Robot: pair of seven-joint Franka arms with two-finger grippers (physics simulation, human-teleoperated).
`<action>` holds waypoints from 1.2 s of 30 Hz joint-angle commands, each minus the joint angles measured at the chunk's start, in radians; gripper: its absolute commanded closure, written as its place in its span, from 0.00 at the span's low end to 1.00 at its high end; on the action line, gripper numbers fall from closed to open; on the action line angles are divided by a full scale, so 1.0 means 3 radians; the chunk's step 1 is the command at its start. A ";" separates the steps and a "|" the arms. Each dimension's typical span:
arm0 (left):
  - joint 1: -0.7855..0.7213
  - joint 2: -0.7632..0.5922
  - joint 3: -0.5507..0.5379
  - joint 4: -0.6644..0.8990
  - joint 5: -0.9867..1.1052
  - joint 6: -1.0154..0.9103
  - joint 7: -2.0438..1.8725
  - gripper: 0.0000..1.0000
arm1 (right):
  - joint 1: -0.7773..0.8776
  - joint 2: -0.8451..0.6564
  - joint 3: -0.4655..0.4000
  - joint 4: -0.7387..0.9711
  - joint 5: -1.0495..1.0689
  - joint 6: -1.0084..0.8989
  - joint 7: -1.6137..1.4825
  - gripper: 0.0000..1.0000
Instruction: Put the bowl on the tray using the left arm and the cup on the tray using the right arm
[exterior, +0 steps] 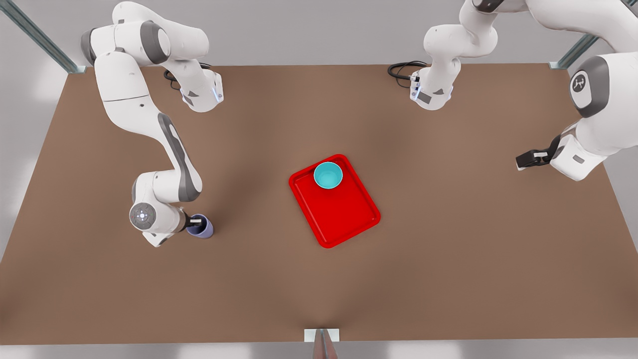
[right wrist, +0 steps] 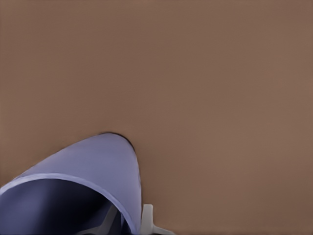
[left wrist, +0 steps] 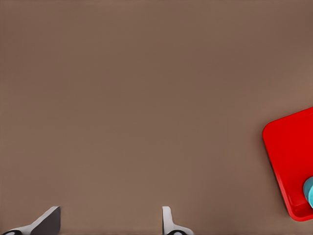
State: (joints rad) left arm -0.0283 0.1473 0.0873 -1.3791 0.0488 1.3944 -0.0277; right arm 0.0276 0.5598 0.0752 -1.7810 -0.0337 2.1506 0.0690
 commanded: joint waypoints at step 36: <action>-0.0023 -0.0005 -0.0020 0.0189 -0.0019 0.0026 -0.0015 0.00 | 0.2966 0.1498 -0.1539 0.2506 0.2107 -0.0798 0.1427 0.75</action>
State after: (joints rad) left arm -0.0372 0.1458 0.0812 -1.3223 0.0432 1.4035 -0.0322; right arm 0.9175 1.0108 -0.3853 -1.0282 0.6058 1.9144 0.4941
